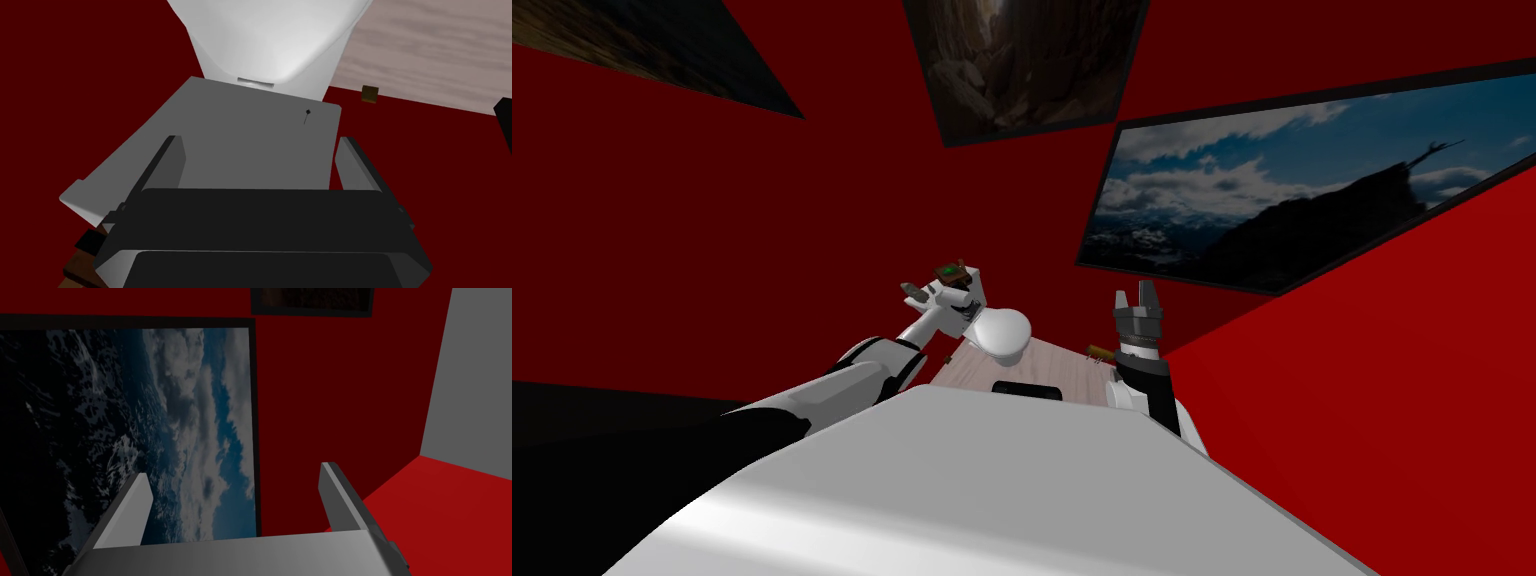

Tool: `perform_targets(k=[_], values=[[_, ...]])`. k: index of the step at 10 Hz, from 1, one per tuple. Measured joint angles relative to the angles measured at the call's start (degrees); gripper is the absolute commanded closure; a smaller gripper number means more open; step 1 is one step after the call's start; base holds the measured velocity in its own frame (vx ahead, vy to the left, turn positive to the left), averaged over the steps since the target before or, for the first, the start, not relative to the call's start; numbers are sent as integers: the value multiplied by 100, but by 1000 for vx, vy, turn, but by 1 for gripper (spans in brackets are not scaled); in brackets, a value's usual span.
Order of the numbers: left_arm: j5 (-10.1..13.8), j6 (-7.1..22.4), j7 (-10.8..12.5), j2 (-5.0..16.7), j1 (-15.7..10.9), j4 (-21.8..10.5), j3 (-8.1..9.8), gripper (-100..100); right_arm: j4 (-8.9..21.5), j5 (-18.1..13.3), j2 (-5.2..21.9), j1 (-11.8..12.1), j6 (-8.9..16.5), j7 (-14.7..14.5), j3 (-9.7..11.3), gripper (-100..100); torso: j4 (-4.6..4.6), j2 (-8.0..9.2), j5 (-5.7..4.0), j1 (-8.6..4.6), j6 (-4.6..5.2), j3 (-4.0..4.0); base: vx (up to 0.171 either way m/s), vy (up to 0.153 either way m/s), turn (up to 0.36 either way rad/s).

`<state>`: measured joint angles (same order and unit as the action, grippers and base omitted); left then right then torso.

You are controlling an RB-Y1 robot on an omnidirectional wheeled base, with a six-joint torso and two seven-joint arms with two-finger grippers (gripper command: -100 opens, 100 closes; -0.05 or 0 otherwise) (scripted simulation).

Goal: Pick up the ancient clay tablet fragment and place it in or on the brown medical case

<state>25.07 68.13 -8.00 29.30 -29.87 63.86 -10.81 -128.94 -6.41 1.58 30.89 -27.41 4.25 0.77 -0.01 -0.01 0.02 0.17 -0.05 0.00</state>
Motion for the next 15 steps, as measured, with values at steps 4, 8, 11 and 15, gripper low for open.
perform_targets(k=[4, 8, 11, 15], values=[[25, 502, -91, 303, -509, -587, -67, -100, 0, 0, 0, 0, 0, 0, 0, 0, -1, -3, 2, 6, -1, -2, 9, 48, -34], [-4, 1060, -109, 687, -984, -992, -147, -100, 0, 0, 1, 0, 0, 0, -1, 0, -1, -8, 5, 26, -1, -4, 17, 79, -30], [-53, 1339, -178, 929, -1460, -1530, -215, -100, 0, 0, 1, 0, 0, 0, -1, 0, -2, -10, 8, 40, -2, -6, 29, 117, -19], [-107, 1755, -137, 1350, -1582, -1441, -225, -100, 0, 0, 2, 1, 0, 0, -2, 0, -5, -24, 15, 71, -6, -13, 57, 180, 20]])
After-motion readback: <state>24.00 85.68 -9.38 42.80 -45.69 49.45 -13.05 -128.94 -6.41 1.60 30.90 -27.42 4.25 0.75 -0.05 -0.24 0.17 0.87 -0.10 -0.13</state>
